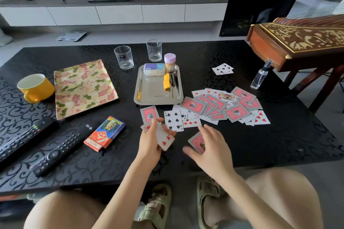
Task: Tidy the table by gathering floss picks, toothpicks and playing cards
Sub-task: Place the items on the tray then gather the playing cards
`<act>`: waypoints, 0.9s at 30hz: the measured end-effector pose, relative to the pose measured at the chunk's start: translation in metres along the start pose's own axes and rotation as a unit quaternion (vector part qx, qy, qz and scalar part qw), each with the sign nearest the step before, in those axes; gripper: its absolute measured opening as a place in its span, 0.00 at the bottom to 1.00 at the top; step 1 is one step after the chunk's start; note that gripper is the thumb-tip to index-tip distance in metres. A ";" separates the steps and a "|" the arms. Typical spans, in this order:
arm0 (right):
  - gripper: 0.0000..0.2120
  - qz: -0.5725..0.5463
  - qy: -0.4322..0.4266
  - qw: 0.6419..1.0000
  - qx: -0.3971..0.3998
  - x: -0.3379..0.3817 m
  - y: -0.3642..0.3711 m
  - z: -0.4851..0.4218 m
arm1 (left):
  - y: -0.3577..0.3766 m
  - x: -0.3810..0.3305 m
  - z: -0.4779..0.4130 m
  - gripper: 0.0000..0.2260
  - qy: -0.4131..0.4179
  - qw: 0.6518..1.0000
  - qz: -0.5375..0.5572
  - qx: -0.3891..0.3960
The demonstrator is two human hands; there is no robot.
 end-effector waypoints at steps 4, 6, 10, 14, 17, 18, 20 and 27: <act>0.43 0.268 -0.122 0.951 0.097 -0.032 0.026 0.017 | -0.020 -0.001 -0.009 0.09 -0.071 0.996 -0.033 -0.052; 0.30 0.297 -0.205 0.932 0.037 -0.032 0.032 0.031 | -0.021 -0.001 -0.010 0.09 -0.090 0.994 -0.047 -0.041; 0.15 0.092 -0.193 0.977 0.007 -0.027 0.003 0.040 | -0.018 0.001 -0.004 0.14 -0.105 0.994 -0.001 -0.011; 0.04 -0.419 0.092 0.903 0.033 -0.016 -0.022 0.015 | -0.001 0.011 0.009 0.21 -0.101 0.993 0.010 0.065; 0.06 -0.590 0.190 0.781 0.072 0.023 -0.003 -0.001 | 0.017 0.017 0.018 0.17 -0.088 0.990 -0.015 0.114; 0.07 -0.583 0.201 0.782 0.096 0.036 0.006 -0.004 | 0.019 0.016 0.019 0.14 -0.081 0.990 -0.013 0.112; 0.14 -0.485 0.180 0.849 0.111 0.053 0.023 -0.010 | 0.012 0.013 0.015 0.10 -0.072 0.995 0.021 0.068; 0.24 0.043 -0.072 0.996 0.013 0.087 0.032 -0.075 | -0.045 -0.040 0.005 0.11 0.011 0.997 0.036 -0.072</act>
Point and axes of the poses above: each hand's wrist, its own z-axis away from the middle knuckle, its own y-axis out of the palm, x = y × z, the point moved 5 cm from there along -z, towards the middle knuckle, and after that the axes turned 10 degrees about x, right-handed, at the moved point
